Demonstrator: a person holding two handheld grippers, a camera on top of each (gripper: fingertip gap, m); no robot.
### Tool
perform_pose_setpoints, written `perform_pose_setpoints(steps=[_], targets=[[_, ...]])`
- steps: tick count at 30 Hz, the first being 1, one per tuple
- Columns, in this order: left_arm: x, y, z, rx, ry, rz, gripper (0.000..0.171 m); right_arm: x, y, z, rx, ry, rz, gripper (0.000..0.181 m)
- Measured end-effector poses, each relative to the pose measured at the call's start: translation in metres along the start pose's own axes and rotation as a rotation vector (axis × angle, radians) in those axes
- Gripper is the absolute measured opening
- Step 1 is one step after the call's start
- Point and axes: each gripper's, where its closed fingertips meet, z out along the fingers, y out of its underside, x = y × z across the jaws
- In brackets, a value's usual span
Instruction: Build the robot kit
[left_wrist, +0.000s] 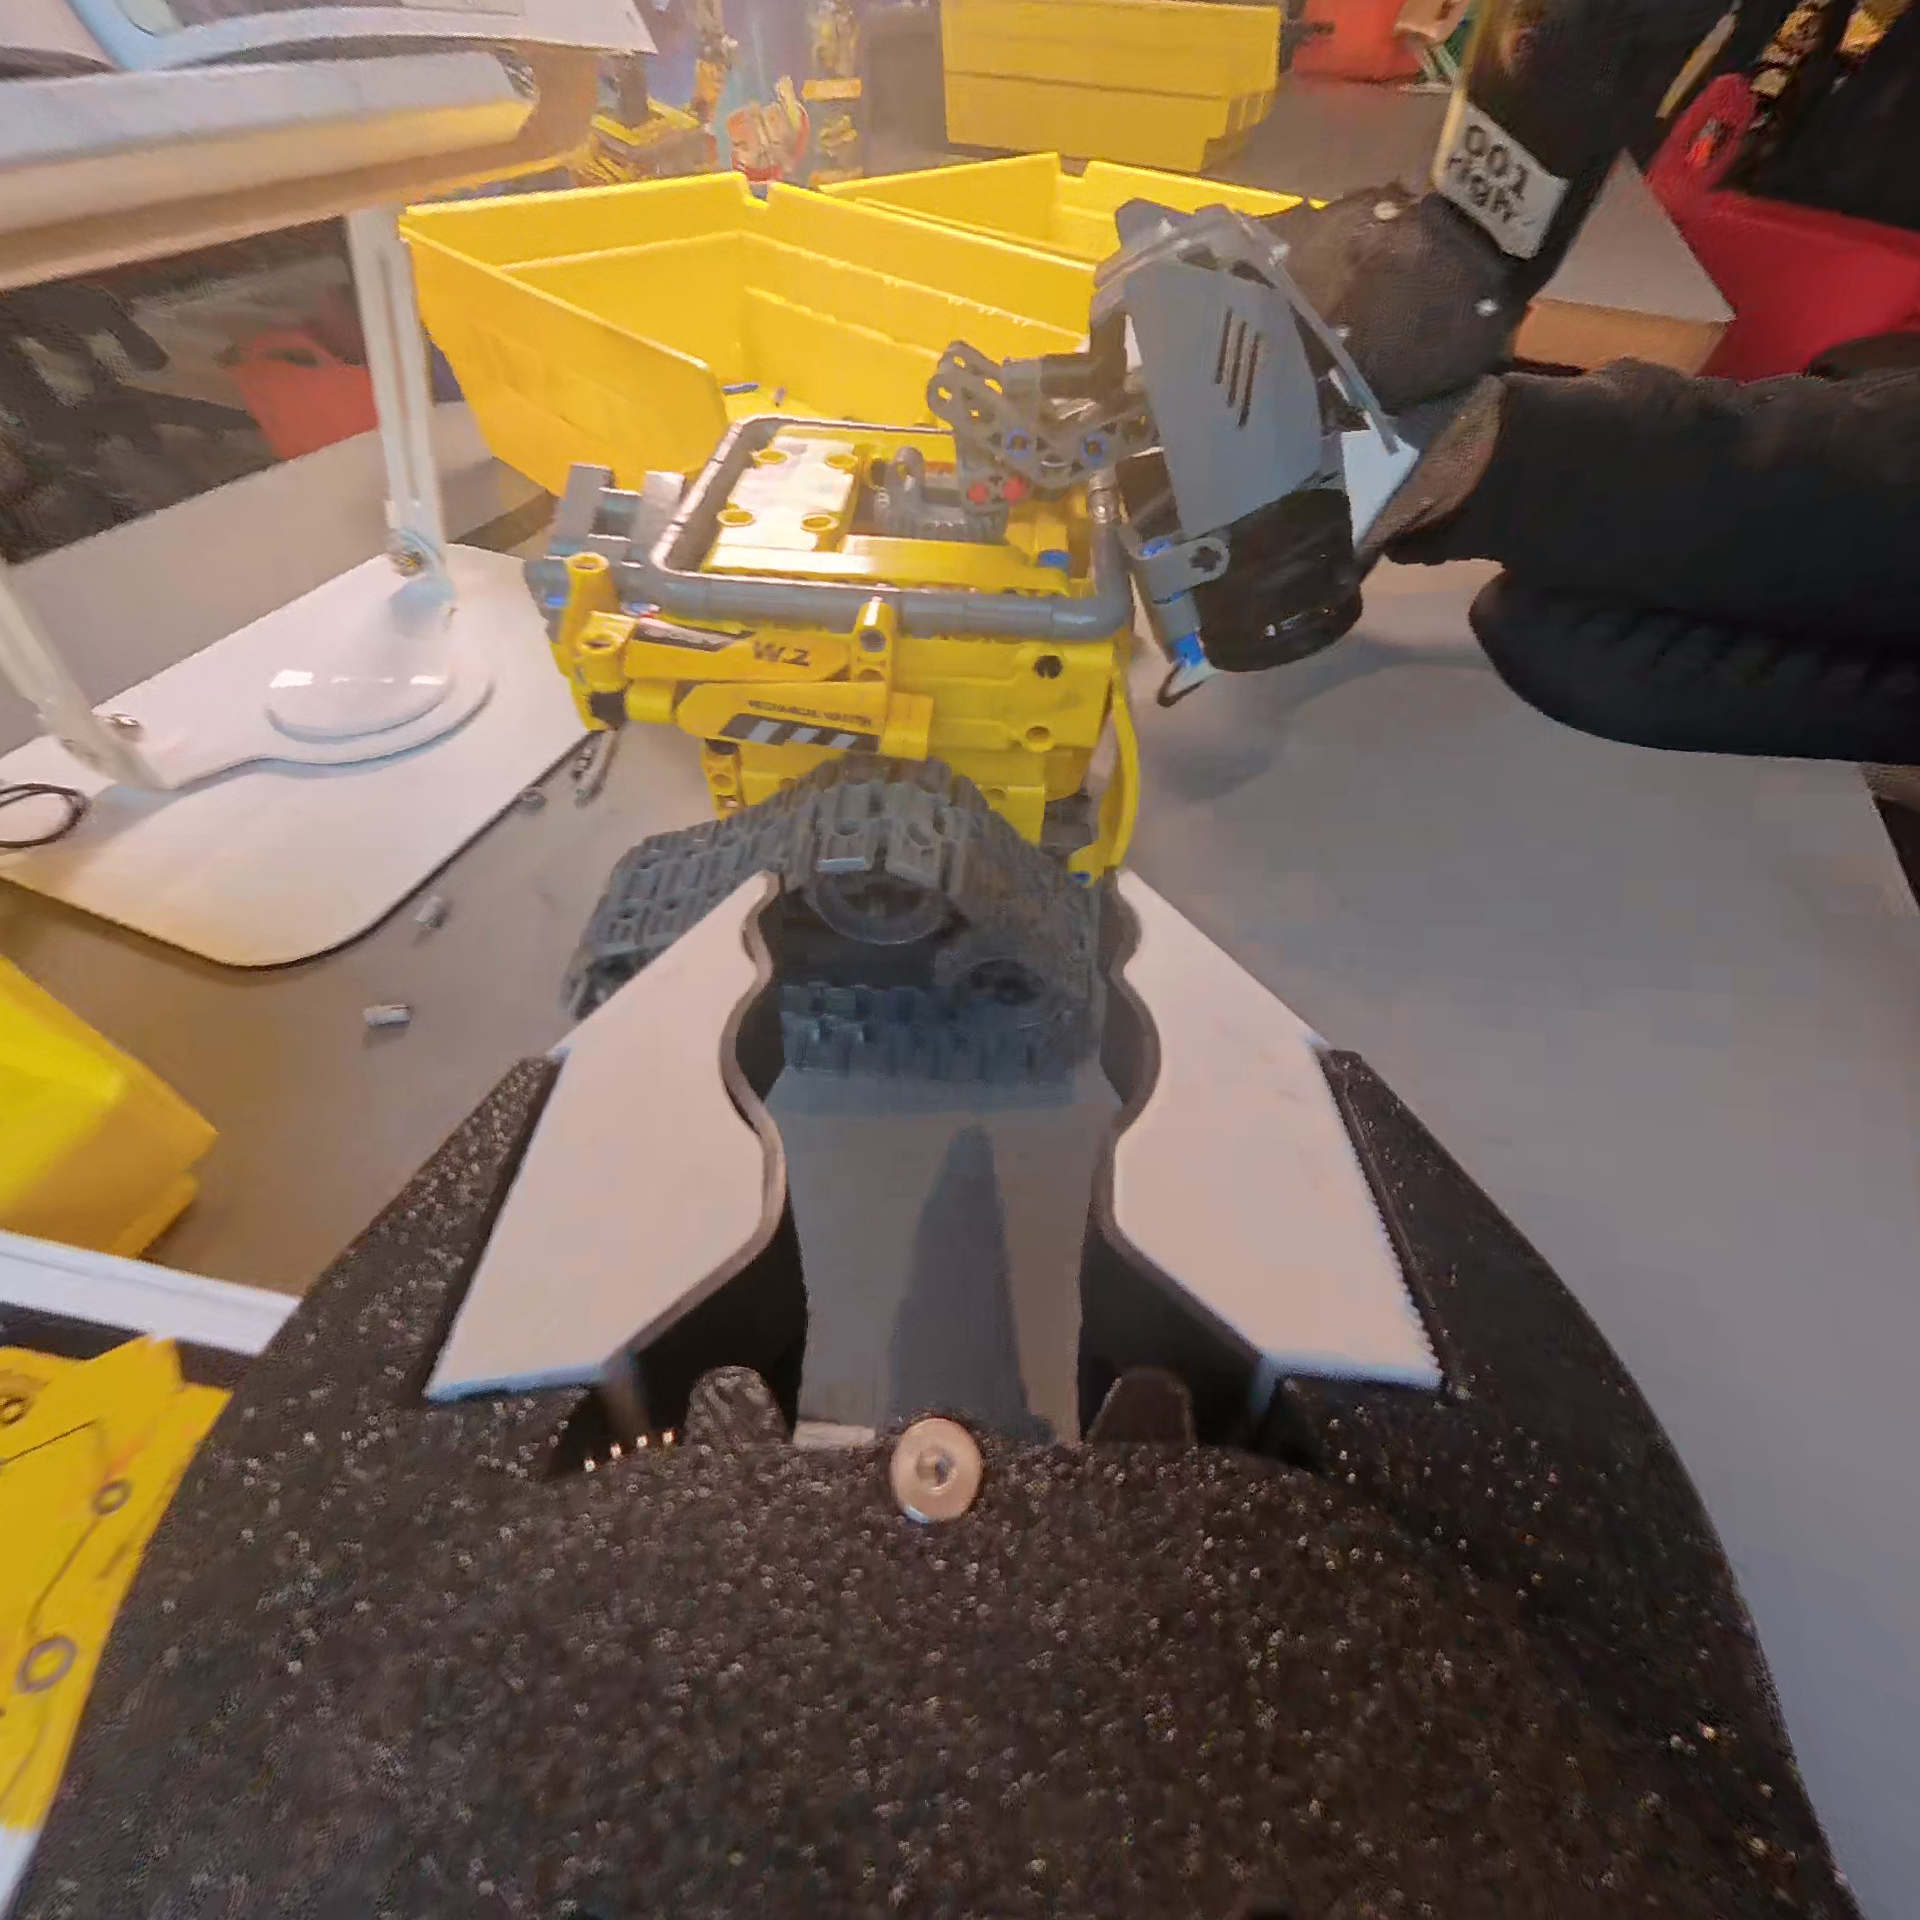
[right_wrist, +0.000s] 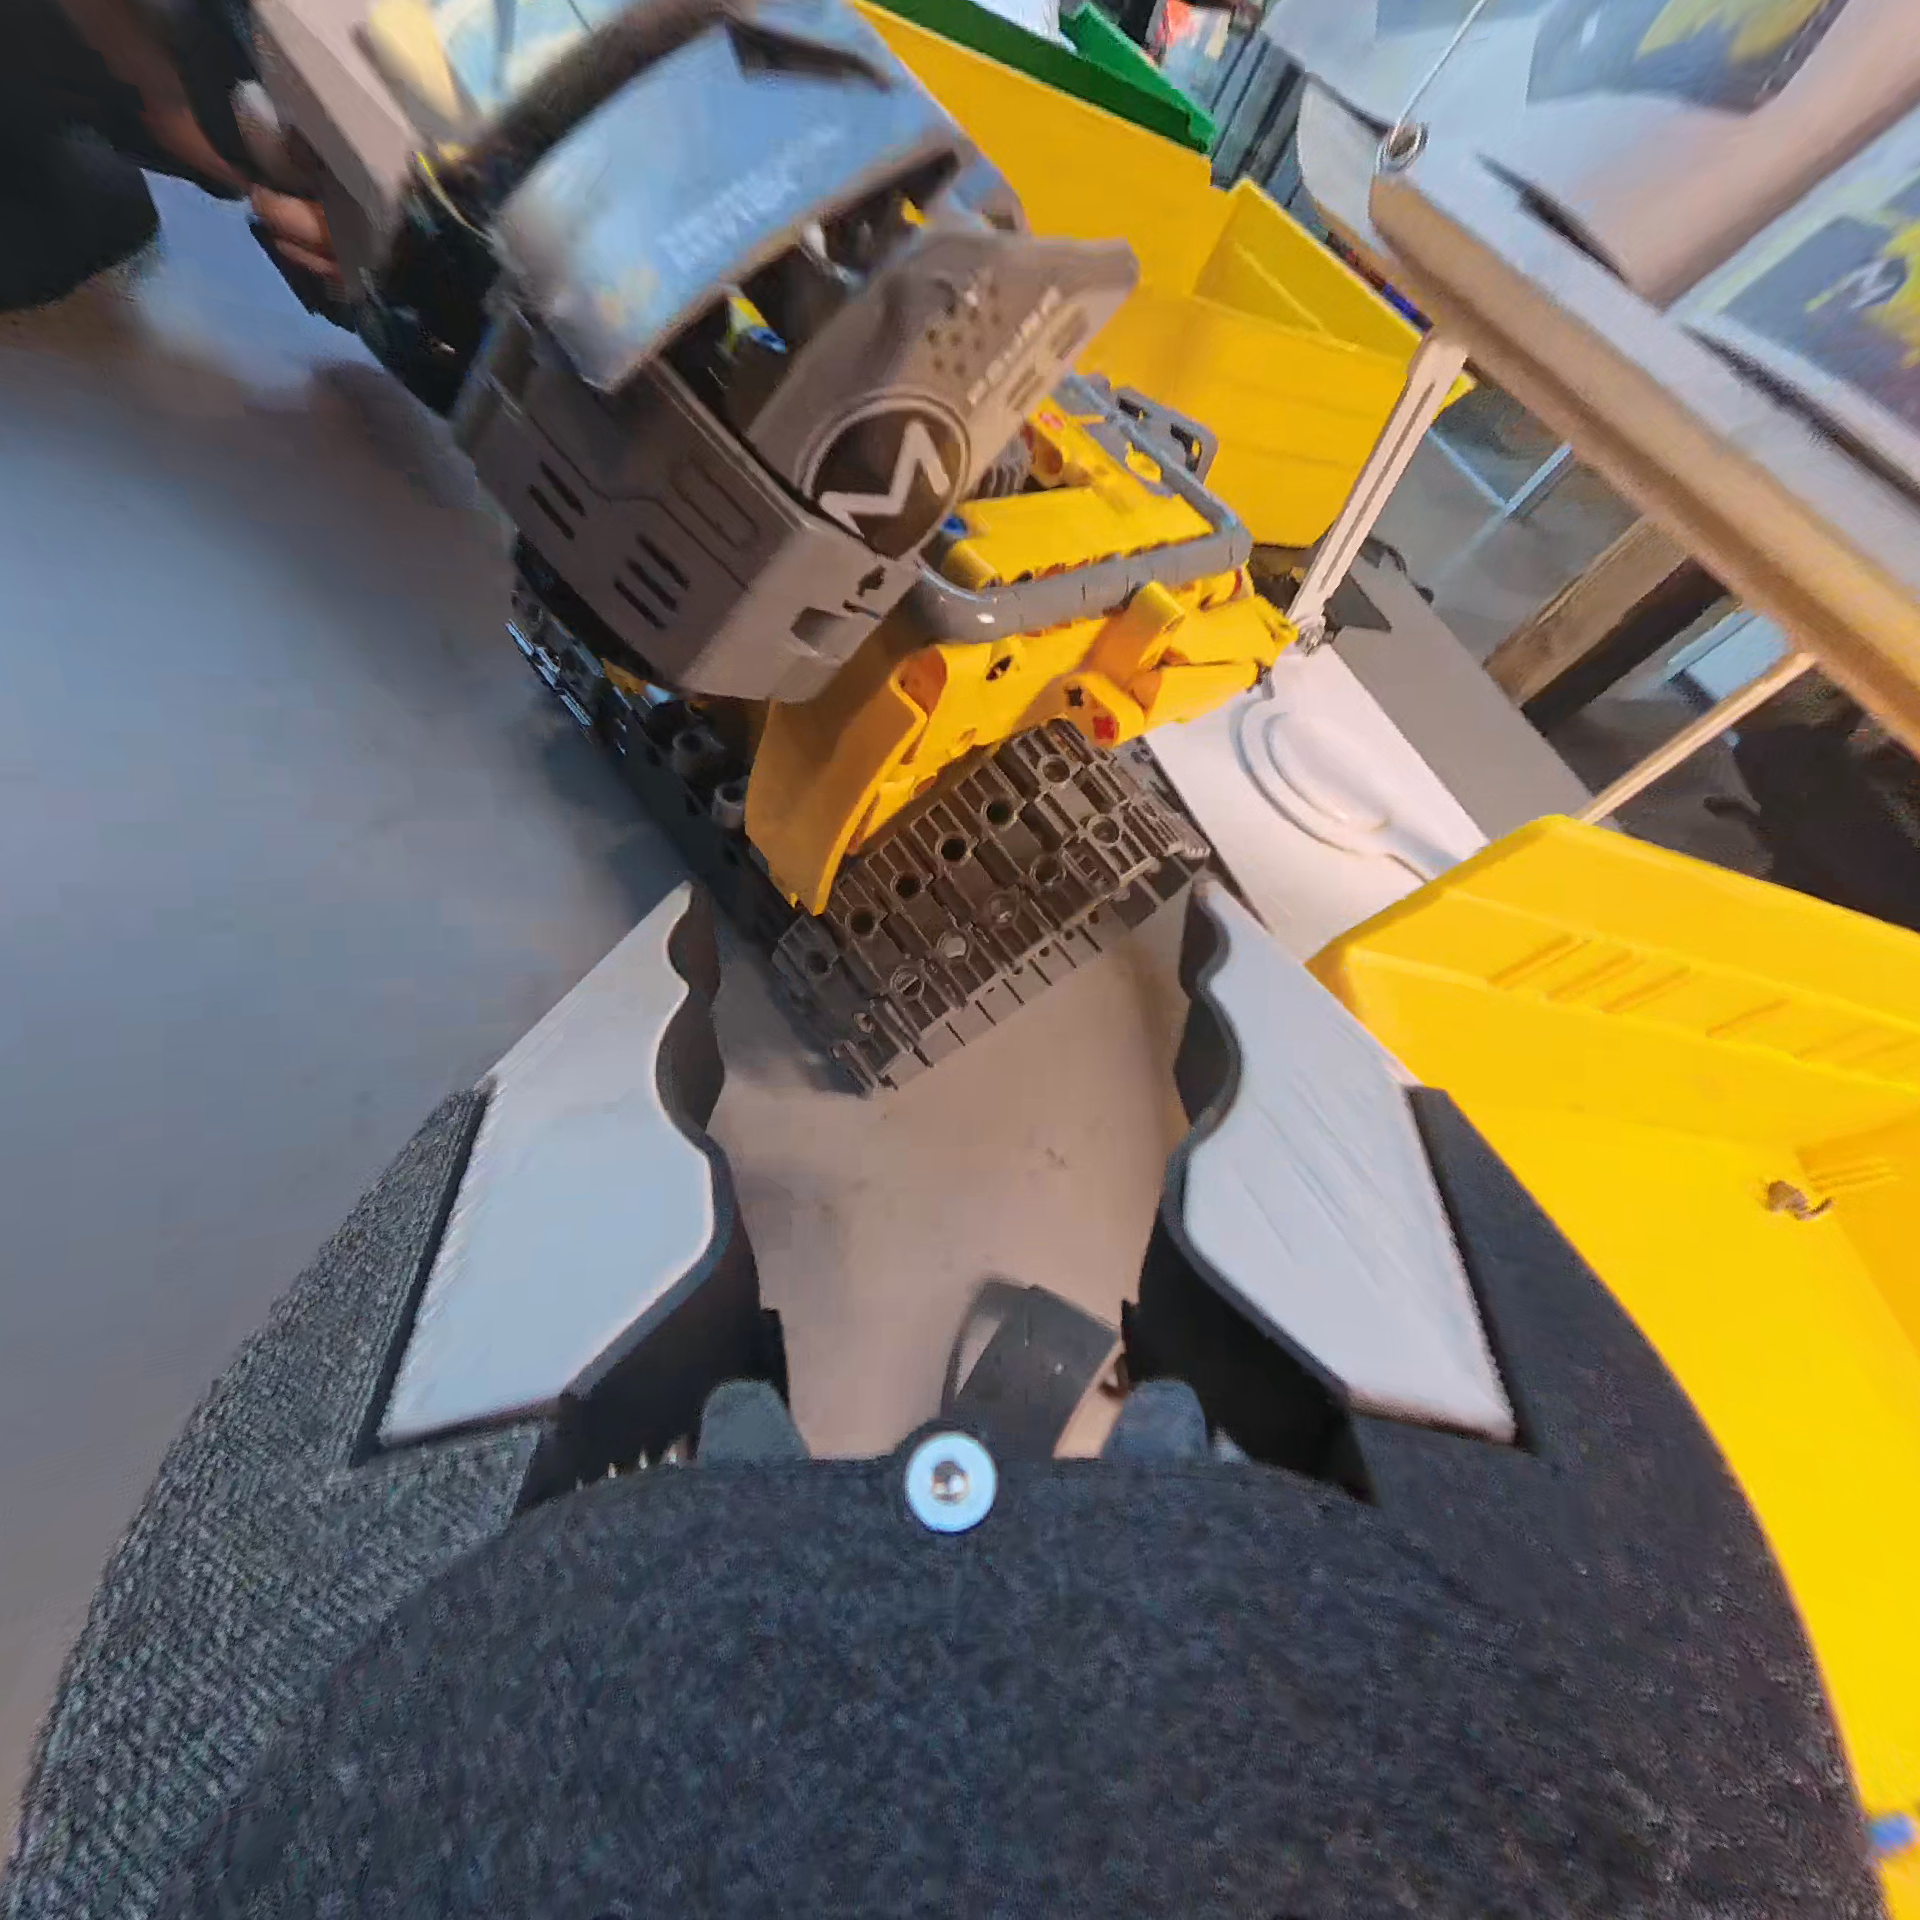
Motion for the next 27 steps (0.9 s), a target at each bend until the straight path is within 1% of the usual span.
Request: perform_pose_setpoints(steps=[1, 2, 4, 7, 8, 9, 10, 11, 12, 13, 14, 15, 16, 17, 18, 20, 21, 22, 23, 24, 25, 26, 27], targets=[[0.002, 0.002, 0.005, -0.009, -0.003, 0.008, 0.06, 0.0, 0.006, 0.008, -0.033, -0.014, 0.036, 0.089], [0.0, 0.002, 0.008, -0.013, -0.034, 0.036, 0.062, -0.002, 0.012, 0.015, -0.073, -0.043, 0.063, 0.082], [-0.007, 0.004, 0.01, -0.039, -0.098, 0.098, 0.054, -0.002, 0.015, 0.022, -0.104, -0.058, 0.08, 0.07], [-0.019, 0.008, 0.007, -0.064, -0.158, 0.122, 0.041, -0.01, 0.013, 0.015, -0.128, -0.112, 0.125, 0.058], [-0.024, 0.009, 0.005, -0.07, -0.184, 0.131, 0.045, -0.016, 0.013, 0.011, -0.139, -0.131, 0.119, 0.052], [-0.027, 0.008, 0.003, -0.066, -0.206, 0.133, 0.044, -0.024, 0.011, 0.005, -0.14, -0.153, 0.098, 0.042], [-0.031, 0.008, 0.001, -0.067, -0.233, 0.133, 0.042, -0.036, 0.008, -0.001, -0.138, -0.199, 0.081, 0.033], [-0.035, 0.008, 0.0, -0.07, -0.259, 0.133, 0.043, -0.053, 0.002, -0.007, -0.131, -0.268, 0.078, 0.028], [-0.038, 0.008, -0.001, -0.07, -0.277, 0.134, 0.043, -0.072, -0.004, -0.013, -0.127, -0.345, 0.056, 0.028], [-0.04, 0.008, -0.001, -0.069, -0.282, 0.133, 0.043, -0.092, -0.01, -0.016, -0.119, -0.414, 0.006, 0.024], [-0.042, 0.007, -0.003, -0.063, -0.287, 0.125, 0.043, -0.111, -0.017, -0.018, -0.093, -0.471, -0.059, 0.012], [-0.047, 0.004, -0.006, -0.053, -0.301, 0.105, 0.043, -0.133, -0.026, -0.021, -0.058, -0.544, -0.11, 0.012], [-0.053, 0.002, -0.011, -0.038, -0.315, 0.078, 0.044, -0.151, -0.035, -0.023, -0.028, -0.607, -0.13, 0.018], [-0.058, 0.0, -0.018, -0.025, -0.321, 0.046, 0.044, -0.163, -0.042, -0.027, -0.013, -0.658, -0.136, 0.02], [-0.064, 0.0, -0.025, -0.016, -0.328, 0.013, 0.044, -0.166, -0.051, -0.033, 0.014, -0.688, -0.129, 0.022], [-0.075, -0.002, -0.042, 0.008, -0.344, -0.036, 0.044, -0.153, -0.078, -0.049, 0.148, -0.692, -0.059, 0.021], [-0.076, -0.003, -0.049, 0.018, -0.327, -0.047, 0.044, -0.139, -0.091, -0.059, 0.218, -0.669, -0.014, 0.022], [-0.076, -0.005, -0.054, 0.025, -0.302, -0.051, 0.044, -0.12, -0.1, -0.065, 0.275, -0.612, 0.018, 0.026], [-0.076, -0.009, -0.06, 0.037, -0.286, -0.046, 0.044, -0.099, -0.106, -0.067, 0.314, -0.52, 0.038, 0.038], [-0.076, -0.014, -0.066, 0.06, -0.271, -0.033, 0.045, -0.079, -0.106, -0.066, 0.322, -0.418, 0.038, 0.054], [-0.074, -0.021, -0.071, 0.09, -0.249, -0.018, 0.046, -0.063, -0.101, -0.061, 0.299, -0.333, 0.026, 0.068], [-0.069, -0.027, -0.075, 0.124, -0.215, -0.01, 0.047, -0.053, -0.094, -0.054, 0.262, -0.276, 0.019, 0.085], [-0.062, -0.034, -0.079, 0.163, -0.163, -0.011, 0.048, -0.05, -0.088, -0.045, 0.228, -0.263, 0.032, 0.101]])
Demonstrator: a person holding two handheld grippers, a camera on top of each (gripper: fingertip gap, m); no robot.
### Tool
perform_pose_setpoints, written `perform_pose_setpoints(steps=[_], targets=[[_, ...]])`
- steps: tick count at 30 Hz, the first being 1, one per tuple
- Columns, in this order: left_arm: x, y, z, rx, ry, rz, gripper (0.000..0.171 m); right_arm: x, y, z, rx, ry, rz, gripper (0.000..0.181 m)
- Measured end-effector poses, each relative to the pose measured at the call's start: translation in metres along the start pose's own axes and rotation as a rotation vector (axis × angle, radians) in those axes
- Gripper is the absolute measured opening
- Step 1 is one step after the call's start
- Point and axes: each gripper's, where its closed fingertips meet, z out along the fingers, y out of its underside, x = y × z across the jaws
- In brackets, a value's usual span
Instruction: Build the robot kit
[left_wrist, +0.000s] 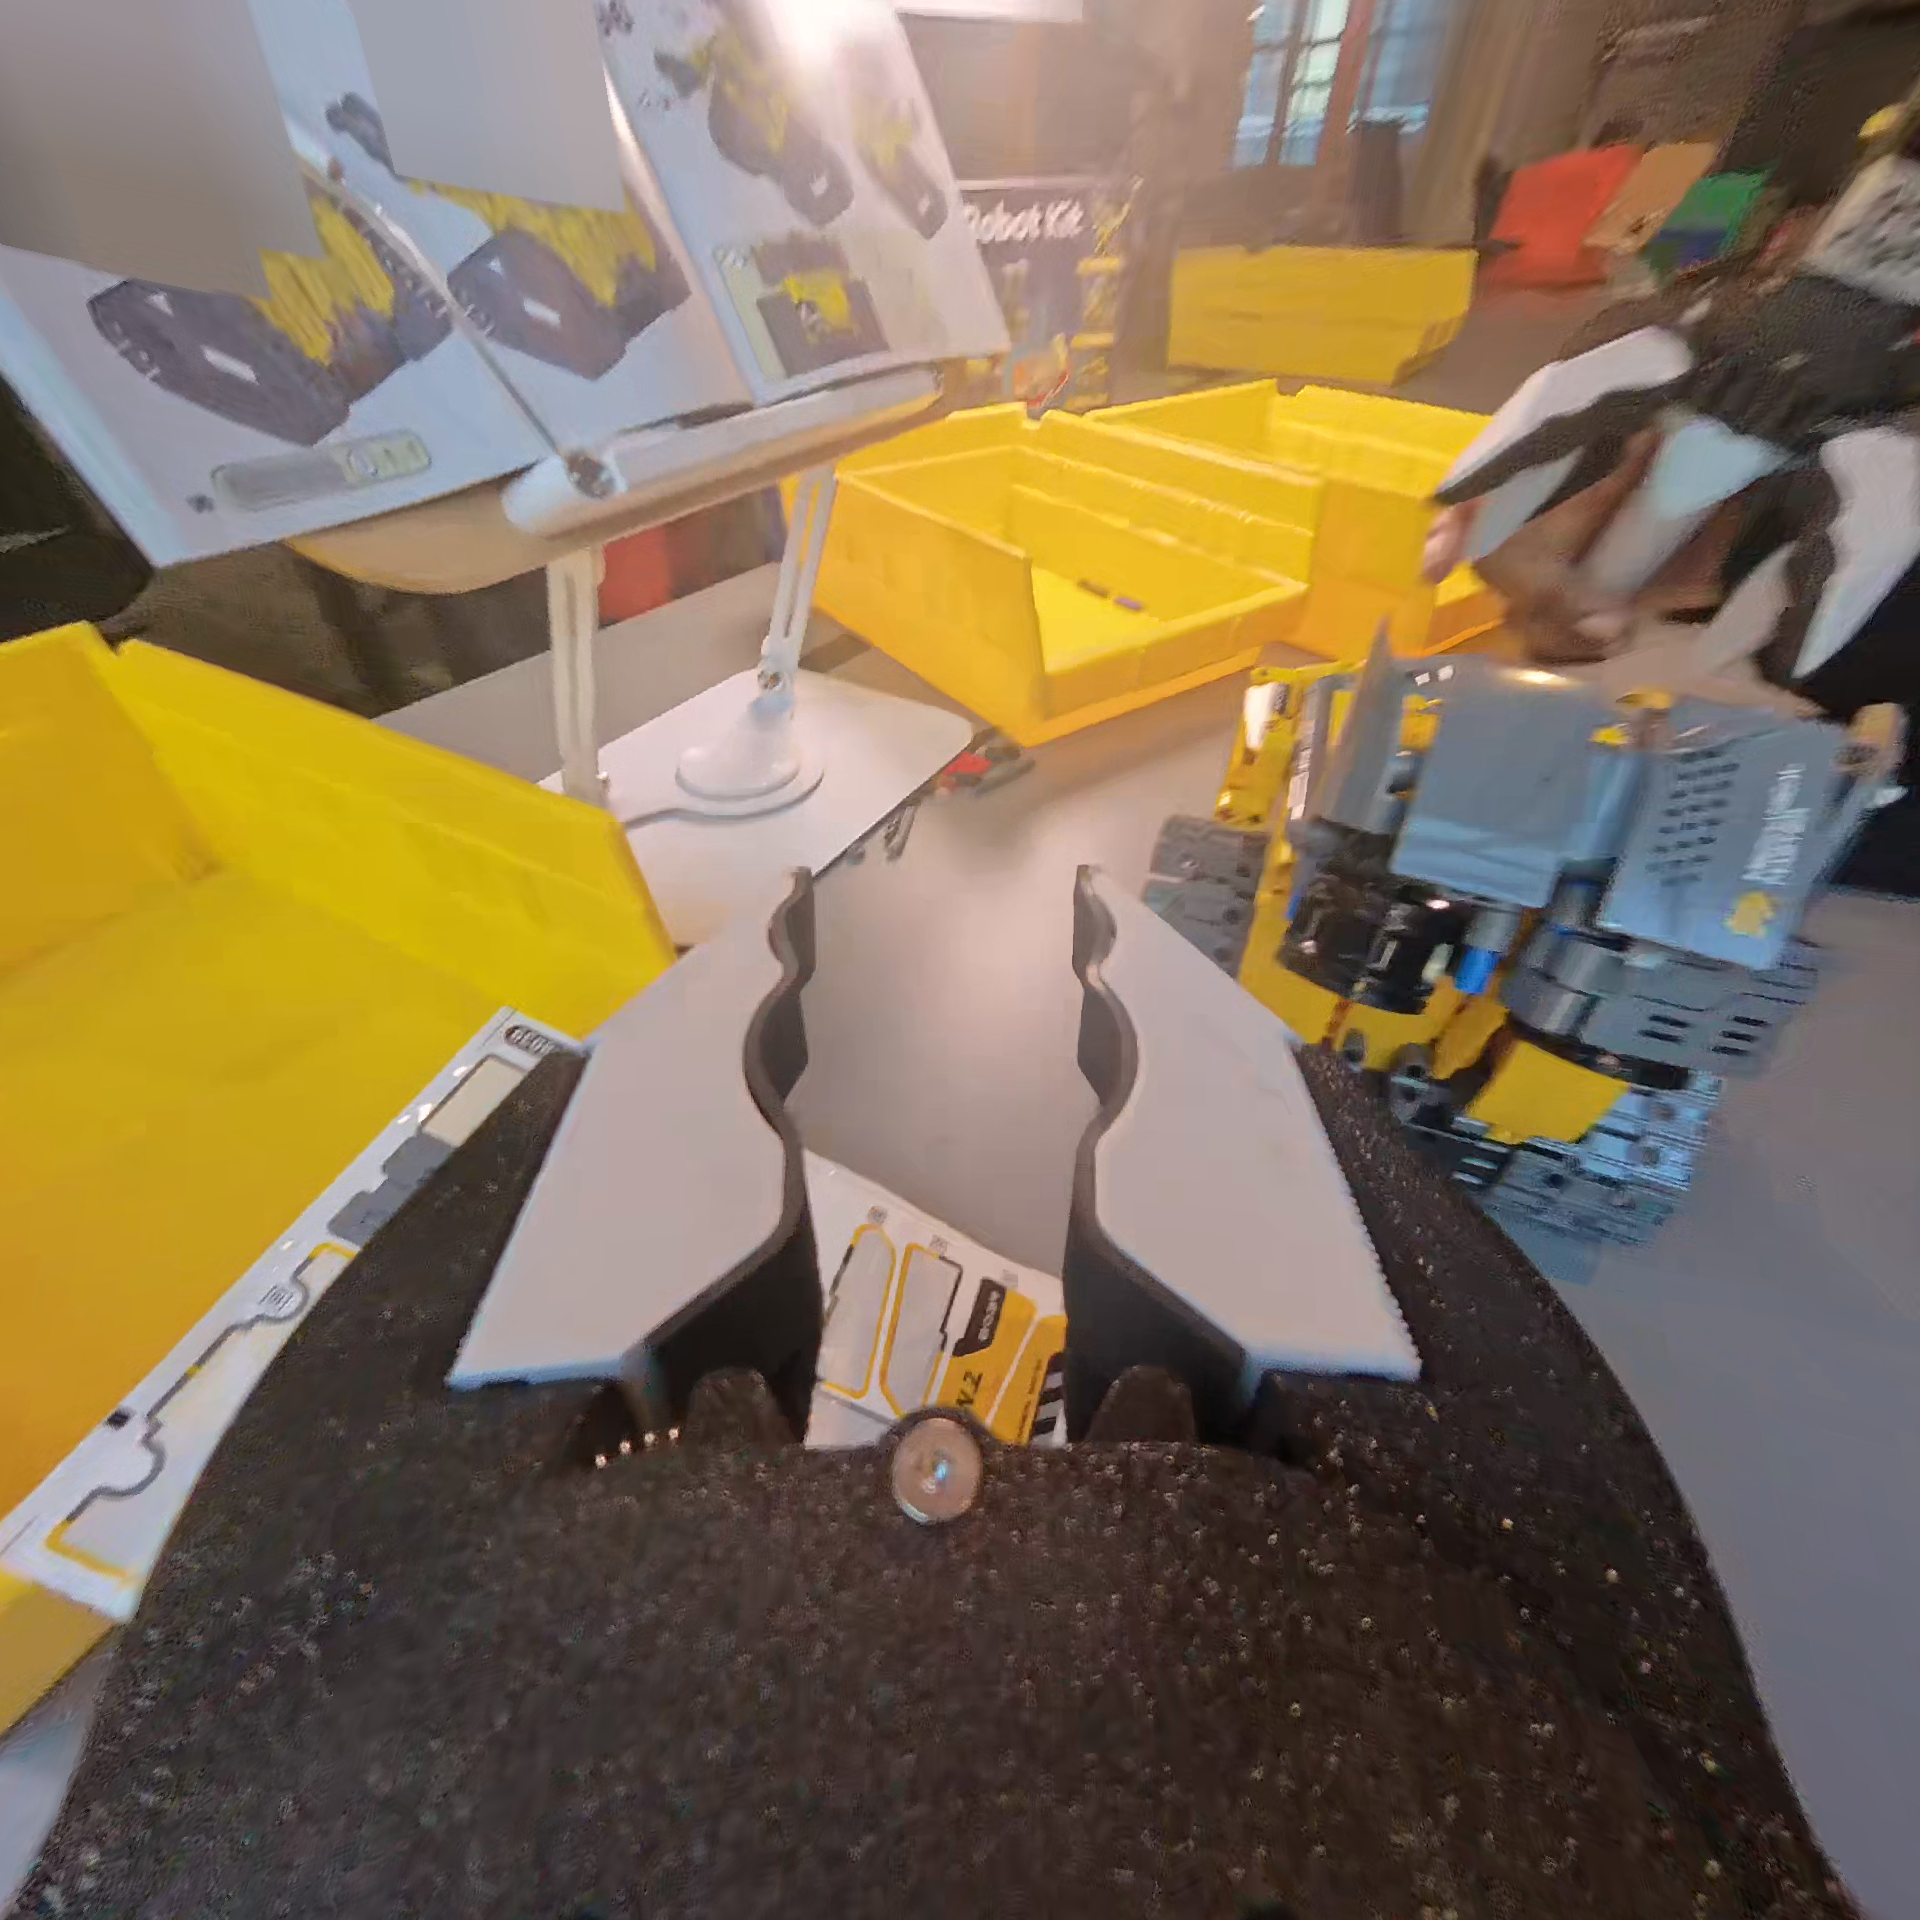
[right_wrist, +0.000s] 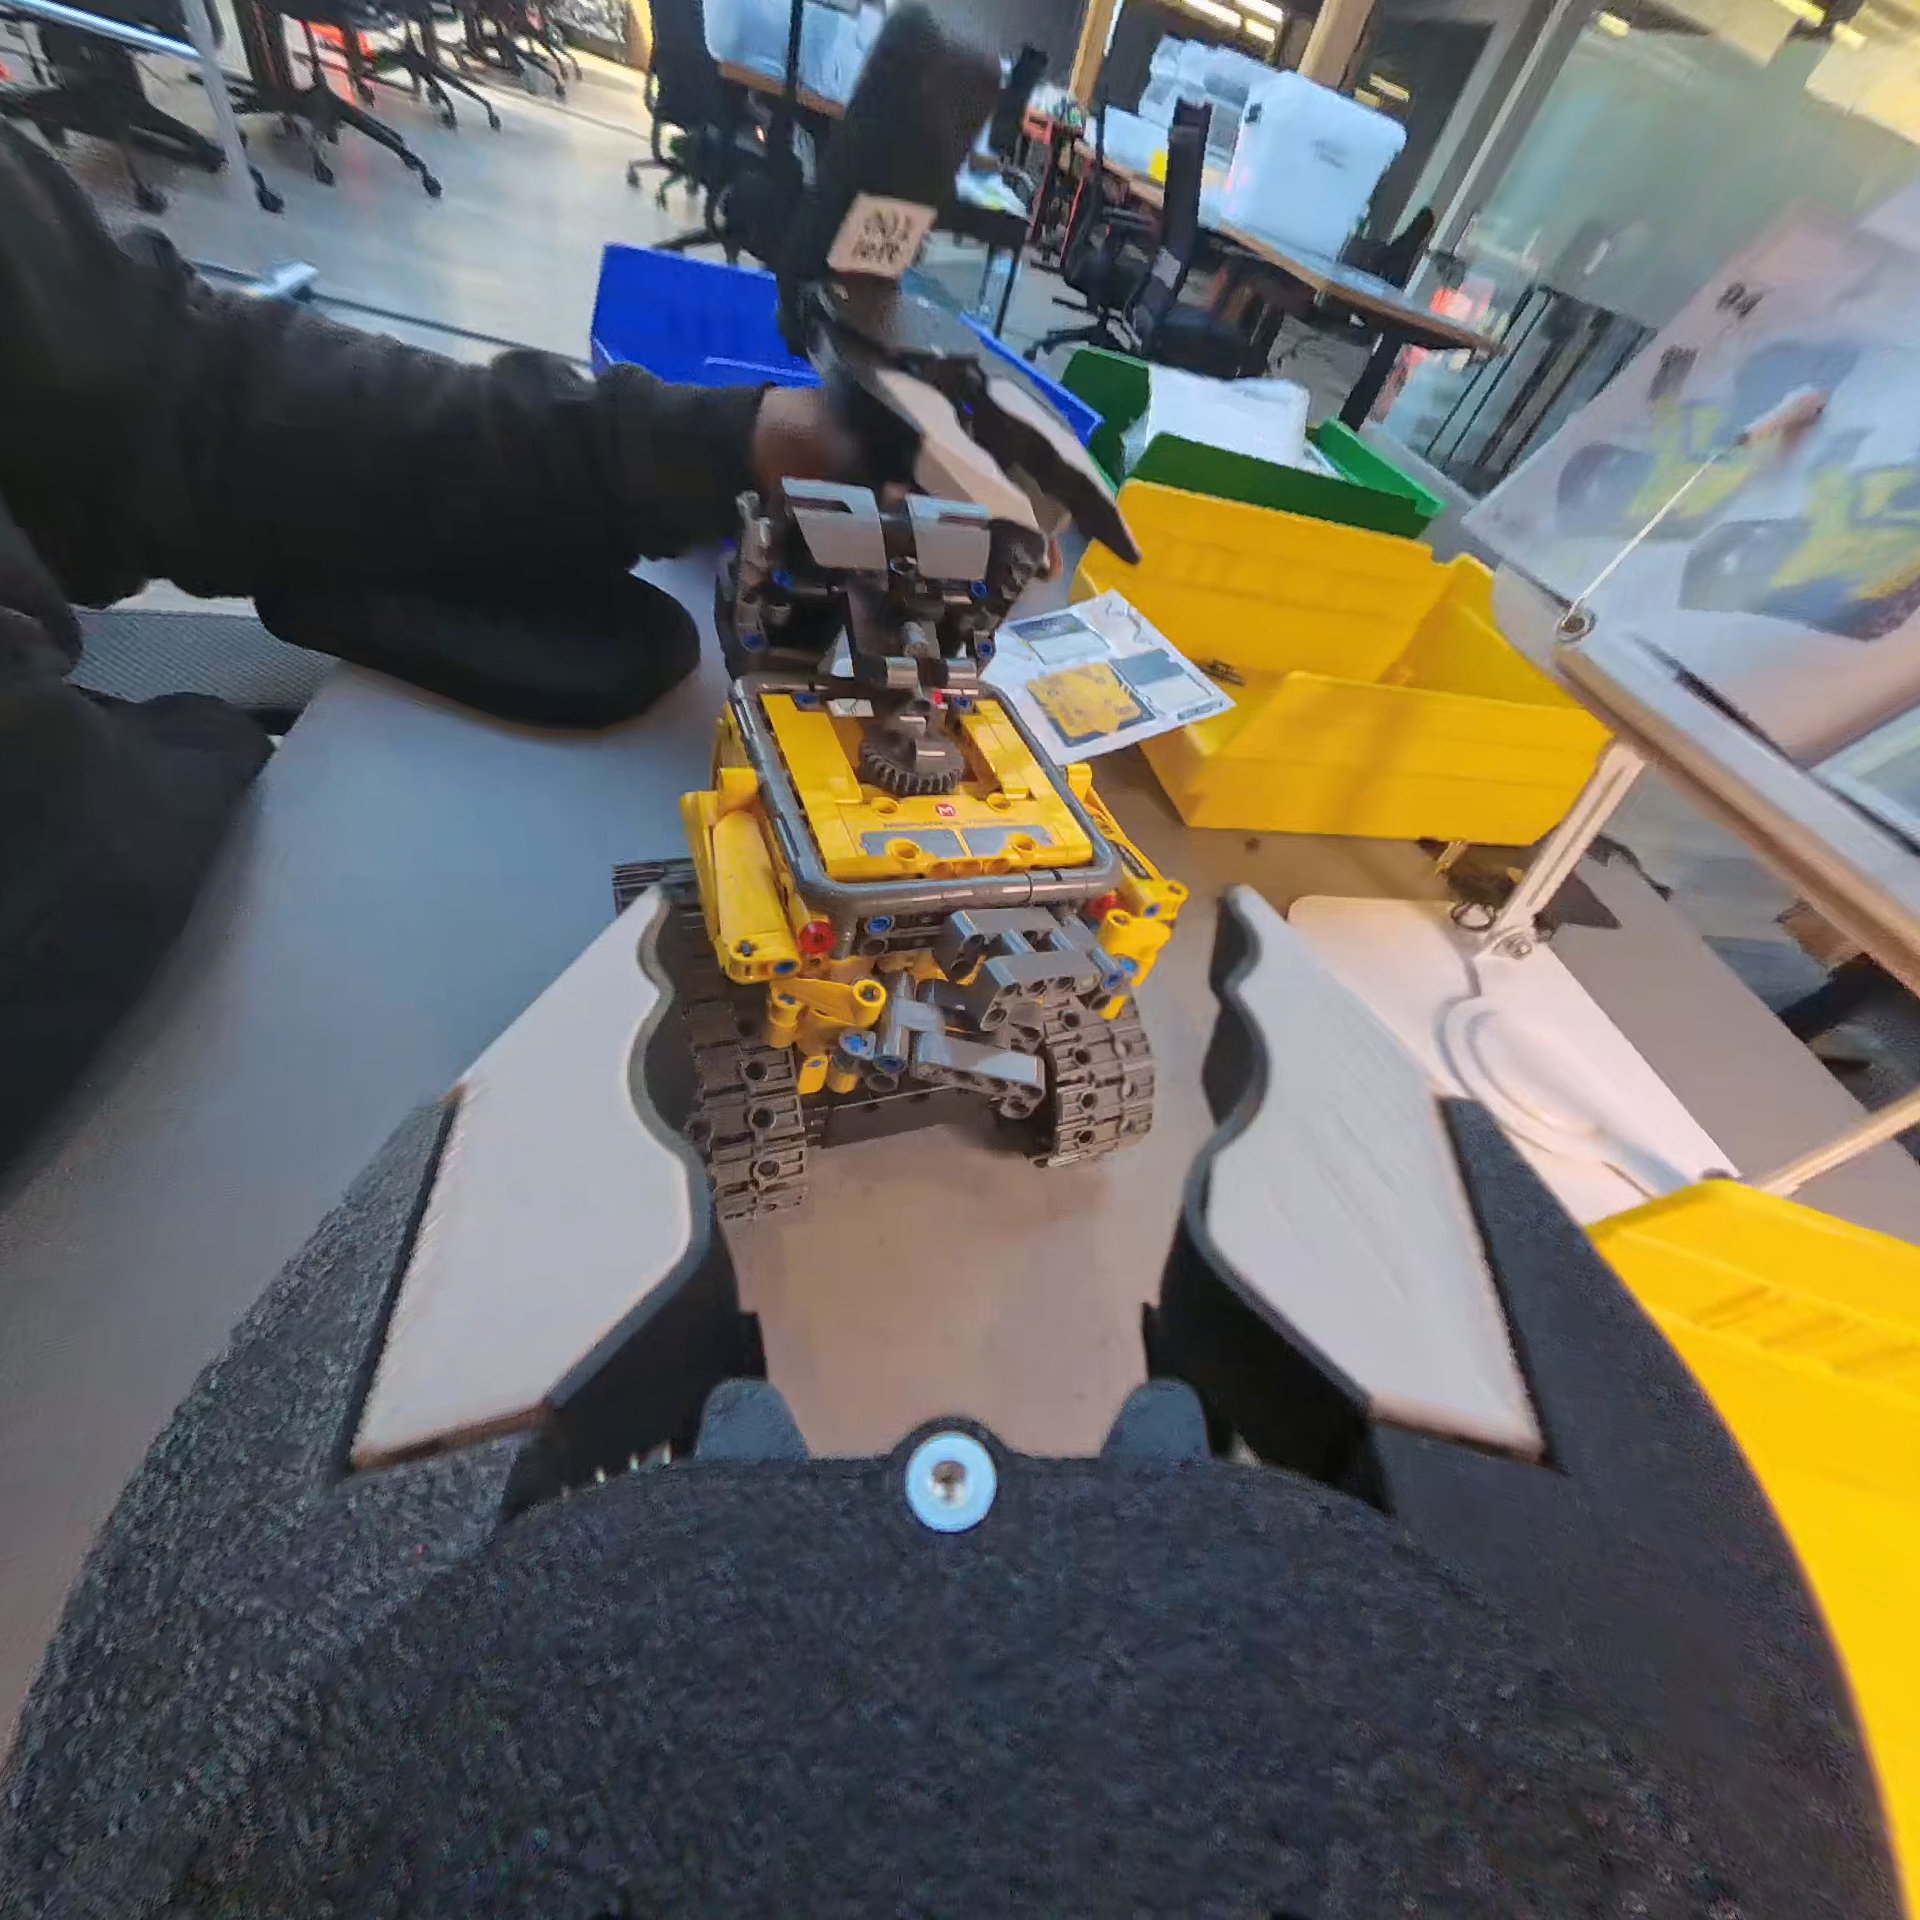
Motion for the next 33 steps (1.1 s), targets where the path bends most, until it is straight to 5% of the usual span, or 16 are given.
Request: perform_pose_setpoints(steps=[2, 8, 13, 16, 20, 23, 29, 33], targets=[[0.015, -0.014, -0.006, 0.087, 0.108, -0.046, 0.049, -0.002, 0.009, 0.019, -0.01, -0.049, 0.074, 0.117], [0.045, -0.019, -0.003, 0.15, 0.285, -0.108, 0.054, 0.001, 0.027, 0.056, -0.054, -0.124, 0.208, 0.109], [0.046, -0.024, -0.001, 0.19, 0.279, -0.121, 0.055, 0.028, 0.036, 0.035, -0.123, 0.114, 0.134, 0.046], [0.052, -0.019, 0.0, 0.15, 0.303, -0.103, 0.057, 0.03, 0.043, 0.028, -0.135, 0.144, 0.168, 0.028], [0.065, 0.0, 0.01, 0.034, 0.319, -0.041, 0.07, 0.015, 0.038, 0.025, -0.119, 0.067, 0.155, 0.025], [0.067, 0.009, 0.022, 0.003, 0.281, -0.007, 0.08, -0.013, 0.032, 0.023, -0.11, -0.098, 0.139, 0.04], [0.064, 0.015, 0.025, -0.025, 0.276, -0.017, 0.066, -0.082, -0.011, 0.003, 0.058, -0.475, 0.152, 0.033], [0.052, 0.018, 0.026, -0.041, 0.233, -0.08, 0.062, -0.045, -0.035, -0.014, 0.178, -0.336, 0.198, 0.037]])
